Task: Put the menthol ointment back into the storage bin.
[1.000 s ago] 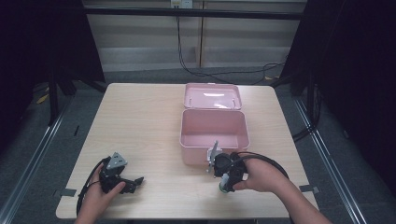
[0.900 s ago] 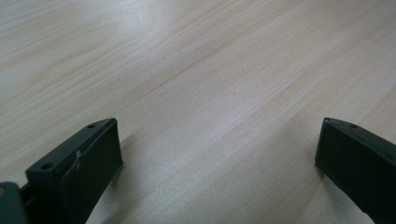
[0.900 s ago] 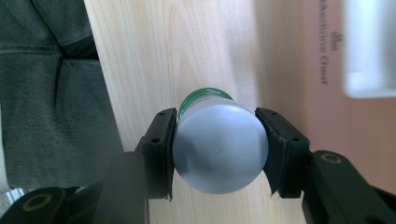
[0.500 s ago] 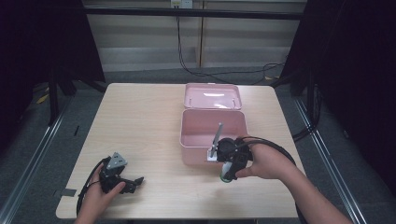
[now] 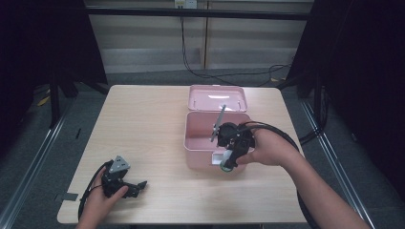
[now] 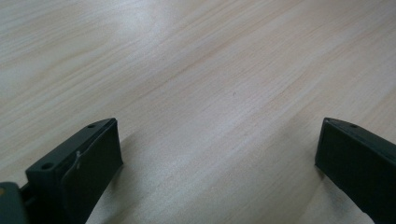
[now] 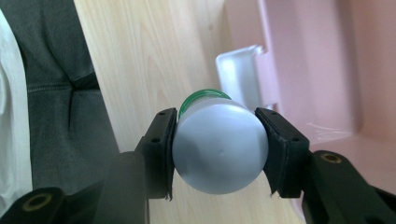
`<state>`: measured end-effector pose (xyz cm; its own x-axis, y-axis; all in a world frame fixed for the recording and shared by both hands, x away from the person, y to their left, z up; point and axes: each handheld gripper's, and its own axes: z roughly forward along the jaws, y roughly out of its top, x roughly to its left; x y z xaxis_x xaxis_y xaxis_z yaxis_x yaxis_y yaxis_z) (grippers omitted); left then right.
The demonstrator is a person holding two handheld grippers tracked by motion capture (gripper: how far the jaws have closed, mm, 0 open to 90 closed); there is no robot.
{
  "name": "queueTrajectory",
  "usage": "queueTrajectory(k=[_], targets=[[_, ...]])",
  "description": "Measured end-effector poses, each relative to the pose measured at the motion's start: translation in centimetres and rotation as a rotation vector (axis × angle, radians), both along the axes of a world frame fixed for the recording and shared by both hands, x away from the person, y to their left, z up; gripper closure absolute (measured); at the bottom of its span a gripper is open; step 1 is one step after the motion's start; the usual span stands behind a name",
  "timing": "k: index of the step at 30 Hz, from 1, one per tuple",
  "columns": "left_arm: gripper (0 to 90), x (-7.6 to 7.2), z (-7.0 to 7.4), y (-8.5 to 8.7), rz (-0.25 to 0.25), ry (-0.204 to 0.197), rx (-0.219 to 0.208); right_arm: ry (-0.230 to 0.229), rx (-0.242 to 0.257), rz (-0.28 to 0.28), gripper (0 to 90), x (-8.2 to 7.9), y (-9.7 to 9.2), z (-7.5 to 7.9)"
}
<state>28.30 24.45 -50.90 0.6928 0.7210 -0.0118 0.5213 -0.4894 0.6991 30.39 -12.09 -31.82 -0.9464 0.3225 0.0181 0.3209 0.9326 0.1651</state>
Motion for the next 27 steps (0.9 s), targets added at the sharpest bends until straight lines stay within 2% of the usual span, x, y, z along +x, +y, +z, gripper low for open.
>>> queueTrajectory(k=[10, 22, 27], targets=[[0.0, 0.0, 0.0, 0.0, -0.001, 0.002, 0.001, -0.021, 0.002, -0.007, 51.1, 2.2, 1.8, 1.1], [0.0, 0.0, 0.0, 0.0, -0.001, 0.002, 0.002, -0.051, -0.001, -0.006, 51.1, 4.9, 3.6, 1.1], [0.0, 0.0, 0.0, 0.0, -0.001, 0.002, 0.002, -0.061, -0.002, -0.017, 51.1, 6.2, 4.4, 0.6]])
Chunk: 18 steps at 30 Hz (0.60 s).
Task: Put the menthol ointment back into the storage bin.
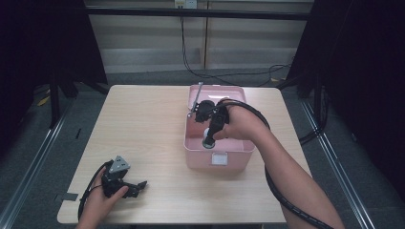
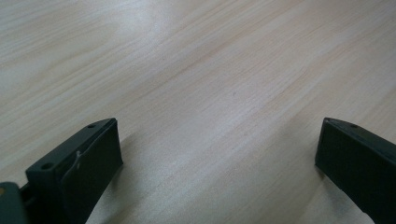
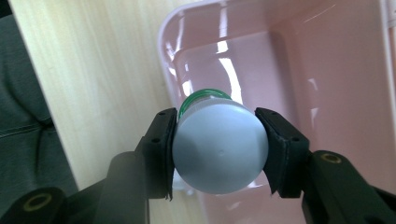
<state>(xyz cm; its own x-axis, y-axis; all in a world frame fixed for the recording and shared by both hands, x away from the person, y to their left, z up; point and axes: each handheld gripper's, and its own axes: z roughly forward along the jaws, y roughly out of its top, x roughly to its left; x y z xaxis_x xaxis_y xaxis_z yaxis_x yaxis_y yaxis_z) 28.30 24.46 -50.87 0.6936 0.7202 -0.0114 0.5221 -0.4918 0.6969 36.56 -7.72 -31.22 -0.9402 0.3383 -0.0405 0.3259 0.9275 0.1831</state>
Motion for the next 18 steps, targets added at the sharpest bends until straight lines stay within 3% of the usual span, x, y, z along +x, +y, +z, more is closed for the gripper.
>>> queueTrajectory(k=[8, 18], targets=[[0.0, 0.0, 0.0, 0.0, 0.000, 0.000, -0.001, -0.010, 0.005, 0.003, 51.1, 1.1, 0.9, -0.4], [0.0, 0.0, 0.0, 0.0, 0.003, -0.002, 0.004, -0.040, -0.025, 0.016, 51.1, 2.0, 2.4, -1.4]])
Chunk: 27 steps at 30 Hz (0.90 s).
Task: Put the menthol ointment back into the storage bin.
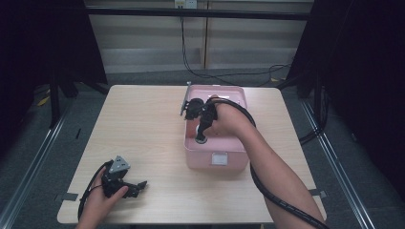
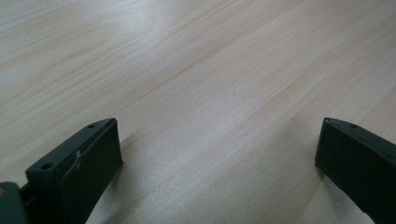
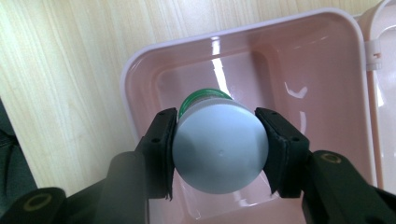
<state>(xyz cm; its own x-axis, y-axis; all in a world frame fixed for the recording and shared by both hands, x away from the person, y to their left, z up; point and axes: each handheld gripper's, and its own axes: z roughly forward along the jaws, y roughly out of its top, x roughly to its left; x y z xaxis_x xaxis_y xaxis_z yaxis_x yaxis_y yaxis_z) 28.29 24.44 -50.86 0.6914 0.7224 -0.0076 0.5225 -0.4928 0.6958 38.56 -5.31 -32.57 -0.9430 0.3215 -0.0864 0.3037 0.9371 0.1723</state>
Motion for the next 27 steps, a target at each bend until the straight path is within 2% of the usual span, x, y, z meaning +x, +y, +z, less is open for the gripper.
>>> queueTrajectory(k=[4, 12, 15, 23, 27], targets=[[0.0, 0.0, 0.0, 0.0, 0.000, 0.000, 0.000, 0.003, 0.010, -0.002, 51.1, 0.4, 0.4, -0.4], [0.0, 0.0, 0.0, 0.0, 0.000, 0.000, 0.000, 0.009, -0.010, -0.002, 51.1, 1.0, 0.7, -1.8], [0.0, 0.0, 0.0, 0.0, 0.000, 0.002, -0.002, 0.004, 0.005, 0.000, 51.1, 1.3, 0.6, -2.2], [0.0, 0.0, 0.0, 0.0, -0.003, 0.003, 0.000, 0.009, -0.006, 0.001, 51.1, 1.6, 0.8, -3.0], [0.0, 0.0, 0.0, 0.0, -0.002, 0.001, 0.001, 0.012, 0.006, -0.010, 51.1, 1.9, 0.9, -3.4]])
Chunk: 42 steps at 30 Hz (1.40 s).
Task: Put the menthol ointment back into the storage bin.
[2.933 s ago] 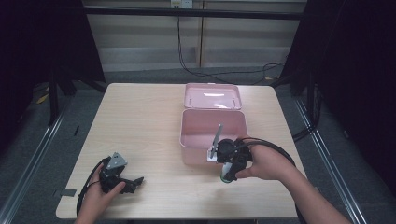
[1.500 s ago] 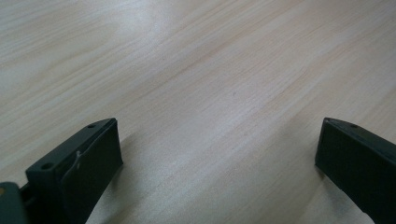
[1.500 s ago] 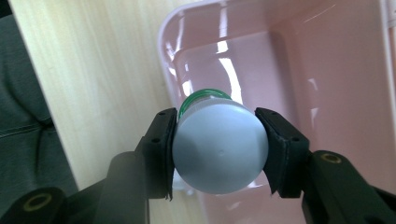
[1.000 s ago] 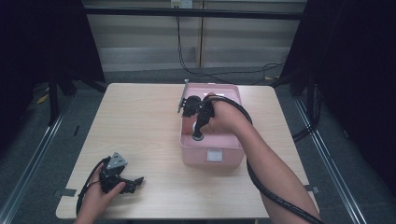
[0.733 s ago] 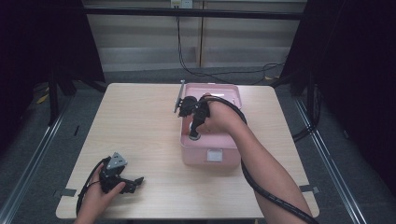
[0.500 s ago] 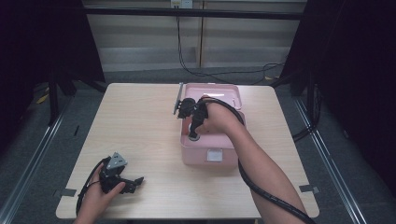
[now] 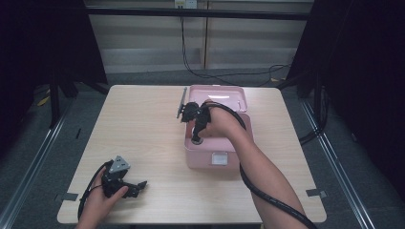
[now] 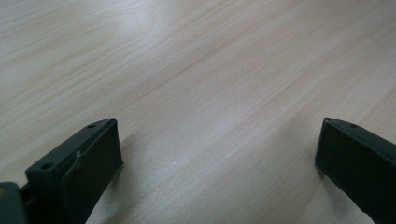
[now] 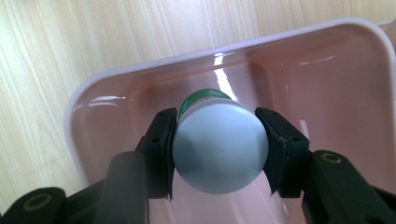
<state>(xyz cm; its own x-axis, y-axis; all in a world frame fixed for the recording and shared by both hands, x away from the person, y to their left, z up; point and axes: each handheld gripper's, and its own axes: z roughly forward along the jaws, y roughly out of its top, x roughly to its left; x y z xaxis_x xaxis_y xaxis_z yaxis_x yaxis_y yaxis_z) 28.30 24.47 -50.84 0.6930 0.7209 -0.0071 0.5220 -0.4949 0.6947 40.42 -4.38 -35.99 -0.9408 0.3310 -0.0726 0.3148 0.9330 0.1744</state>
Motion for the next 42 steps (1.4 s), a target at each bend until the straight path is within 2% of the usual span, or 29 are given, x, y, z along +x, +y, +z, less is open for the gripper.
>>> queueTrajectory(k=[5, 10, 22, 42], targets=[[0.0, 0.0, 0.0, 0.0, 0.002, 0.000, -0.002, 0.006, -0.022, 0.006, 51.1, 0.3, 0.4, -0.8], [0.0, 0.0, 0.0, 0.0, -0.001, 0.002, -0.003, 0.005, -0.018, 0.017, 51.1, 0.5, 0.8, -1.4], [0.0, 0.0, 0.0, 0.0, -0.002, 0.002, -0.002, 0.006, -0.043, 0.010, 51.1, 0.6, 1.3, -1.9], [0.0, 0.0, 0.0, 0.0, -0.002, 0.002, -0.002, 0.017, -0.059, 0.058, 51.1, 0.9, 1.9, -4.2]])
